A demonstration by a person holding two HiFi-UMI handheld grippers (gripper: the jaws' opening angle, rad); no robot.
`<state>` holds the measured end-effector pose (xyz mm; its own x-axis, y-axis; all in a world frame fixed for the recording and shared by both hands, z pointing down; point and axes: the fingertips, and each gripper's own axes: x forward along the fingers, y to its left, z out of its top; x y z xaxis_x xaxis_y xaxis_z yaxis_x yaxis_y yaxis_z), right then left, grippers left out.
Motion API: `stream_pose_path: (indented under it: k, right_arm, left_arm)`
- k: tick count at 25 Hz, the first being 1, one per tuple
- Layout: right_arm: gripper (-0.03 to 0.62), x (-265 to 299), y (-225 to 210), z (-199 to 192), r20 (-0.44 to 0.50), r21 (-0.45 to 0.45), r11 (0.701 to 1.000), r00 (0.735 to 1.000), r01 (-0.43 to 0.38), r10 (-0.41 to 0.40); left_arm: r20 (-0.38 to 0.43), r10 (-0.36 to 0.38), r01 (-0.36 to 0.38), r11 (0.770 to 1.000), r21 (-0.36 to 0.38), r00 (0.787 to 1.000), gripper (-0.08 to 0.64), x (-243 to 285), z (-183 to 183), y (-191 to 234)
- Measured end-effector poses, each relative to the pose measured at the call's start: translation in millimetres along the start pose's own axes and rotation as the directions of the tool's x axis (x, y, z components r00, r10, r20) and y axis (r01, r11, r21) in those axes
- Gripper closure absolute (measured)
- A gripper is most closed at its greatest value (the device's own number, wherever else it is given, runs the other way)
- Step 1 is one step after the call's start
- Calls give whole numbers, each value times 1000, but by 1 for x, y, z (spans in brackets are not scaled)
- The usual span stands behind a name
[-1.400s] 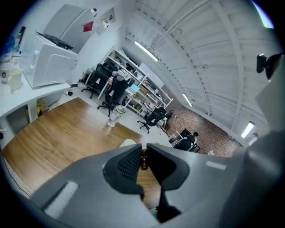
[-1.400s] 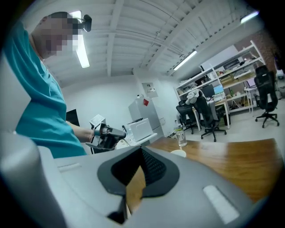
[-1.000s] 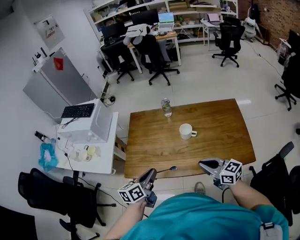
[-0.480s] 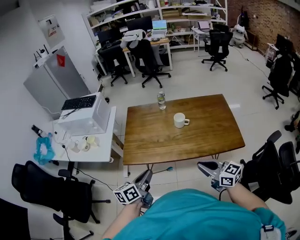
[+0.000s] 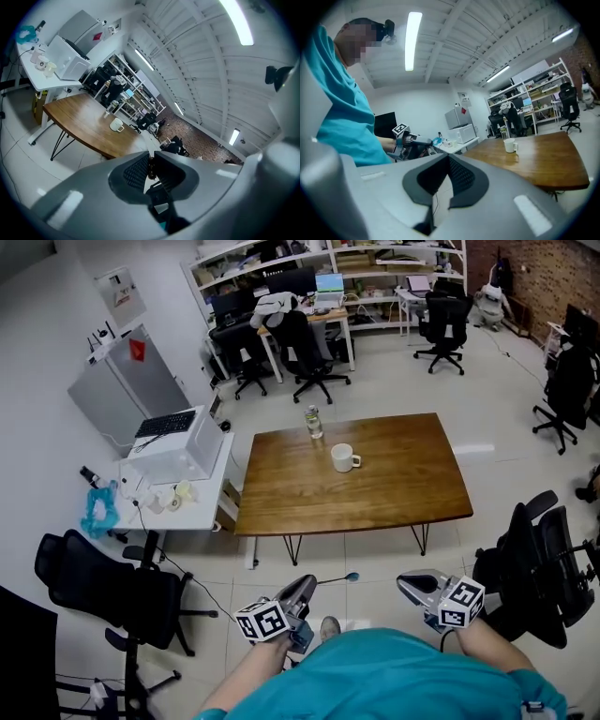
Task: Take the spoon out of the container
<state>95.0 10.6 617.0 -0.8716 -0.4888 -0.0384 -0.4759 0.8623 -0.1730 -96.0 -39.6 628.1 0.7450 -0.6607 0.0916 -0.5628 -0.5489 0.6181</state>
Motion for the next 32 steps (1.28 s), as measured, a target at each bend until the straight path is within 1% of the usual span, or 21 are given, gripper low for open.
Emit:
stream_pose_path:
  k: [3, 7, 11, 13, 15, 18, 19, 21, 23, 25, 28, 30, 32]
  right_arm:
    - [591, -21, 12, -3, -4, 15, 1000, 1000, 4, -4]
    - [591, -28, 28, -4, -1, 15, 1000, 1000, 16, -16]
    - [591, -26, 48, 3, 11, 3, 998, 998, 58, -58]
    - [592, -19, 61, 2, 17, -4, 995, 995, 95, -95]
    - [592, -7, 79, -3, 20, -4, 993, 993, 114, -114]
    - [592, 20, 96, -18, 18, -14, 994, 994, 107, -107]
    - [592, 29, 99, -22, 14, -25, 994, 995, 103, -102]
    - [592, 48, 101, -22, 13, -42, 995, 995, 95, -95]
    - [592, 61, 100, -15, 9, -56, 994, 996, 93, -93]
    - [592, 65, 93, -5, 2, -60, 994, 996, 92, -92]
    - [592, 65, 92, -2, -9, -60, 994, 996, 87, -87]
    - [592, 68, 95, -6, -13, -63, 994, 996, 86, -86]
    - [592, 70, 94, -7, -15, -66, 994, 996, 84, -85]
  left_arm:
    - [-19, 7, -7, 1000, 6, 1000, 523, -5, -14, -22]
    - [-16, 5, -5, 1000, 13, 1000, 523, -22, -16, -38]
    - [1, -32, 32, 998, 57, 999, 523, -47, -8, -51]
    - [-4, -34, 34, 998, 47, 999, 523, -67, -10, -45]
    - [-9, -41, 41, 998, 40, 999, 523, -90, -12, -33]
    - [14, -61, 60, 996, 64, 998, 523, -112, -3, -17]
    - [23, -59, 57, 997, 59, 998, 523, -117, 1, -9]
    - [30, -45, 44, 998, 33, 999, 523, -126, 6, 13]
    - [37, -44, 43, 999, 25, 998, 523, -130, 16, 22]
    - [44, -41, 40, 999, 21, 998, 523, -128, 26, 23]
    - [70, -54, 51, 998, 46, 996, 523, -130, 40, 12]
    - [72, -55, 52, 998, 46, 996, 523, -134, 40, 16]
    - [60, -40, 39, 999, 23, 997, 523, -133, 34, 26]
